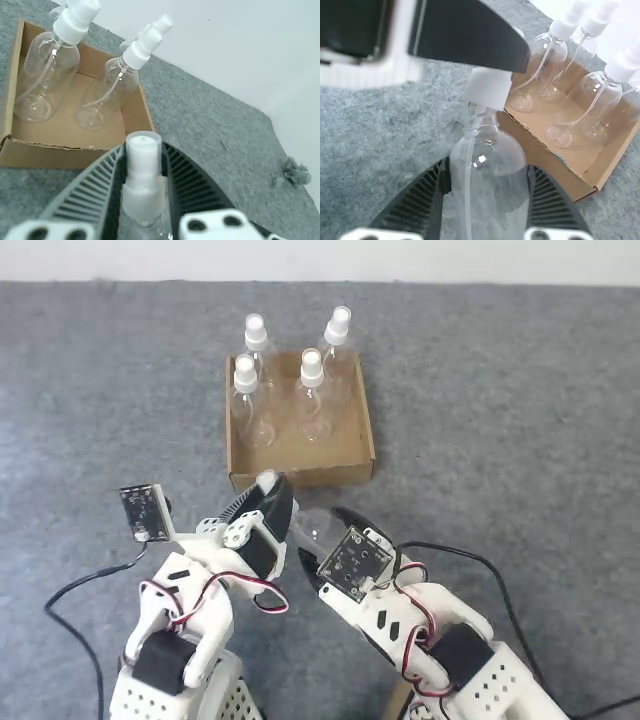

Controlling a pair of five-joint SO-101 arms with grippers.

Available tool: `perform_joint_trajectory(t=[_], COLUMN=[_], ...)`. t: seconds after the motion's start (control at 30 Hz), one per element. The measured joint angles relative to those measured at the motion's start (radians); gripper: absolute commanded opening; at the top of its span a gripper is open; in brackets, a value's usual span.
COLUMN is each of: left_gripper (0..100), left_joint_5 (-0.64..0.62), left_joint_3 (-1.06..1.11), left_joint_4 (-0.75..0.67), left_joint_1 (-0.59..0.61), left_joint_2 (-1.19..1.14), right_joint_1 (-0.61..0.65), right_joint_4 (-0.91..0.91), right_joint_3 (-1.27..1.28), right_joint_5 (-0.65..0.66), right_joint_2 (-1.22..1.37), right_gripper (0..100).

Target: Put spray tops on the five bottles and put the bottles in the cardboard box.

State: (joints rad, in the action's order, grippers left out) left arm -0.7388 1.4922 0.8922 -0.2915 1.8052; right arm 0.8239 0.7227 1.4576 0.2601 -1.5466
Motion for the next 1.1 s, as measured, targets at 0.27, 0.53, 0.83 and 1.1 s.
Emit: perform_joint_trajectory(t=[0.27, 0.53, 0.83, 1.1], left_gripper=[2, 27, 34, 34], left_joint_5=[0.041, 0.054, 0.025, 0.018], left_joint_3=[-0.02, -0.034, -0.026, -0.068], left_joint_4=[0.075, 0.101, 0.178, 0.233], left_joint_1=[-0.04, -0.063, -0.075, -0.075], left_joint_2=[0.002, 0.002, 0.0, 0.0], right_joint_1=[0.003, -0.031, -0.04, -0.038], right_joint_4=[0.002, 0.002, 0.0, -0.012], right_joint_3=[0.002, 0.002, -0.003, -0.003], right_joint_5=[0.002, 0.002, 0.0, 0.0], right_joint_2=[-0.005, -0.005, -0.026, -0.026], right_gripper=[11.2, 11.2, 11.2, 11.2])
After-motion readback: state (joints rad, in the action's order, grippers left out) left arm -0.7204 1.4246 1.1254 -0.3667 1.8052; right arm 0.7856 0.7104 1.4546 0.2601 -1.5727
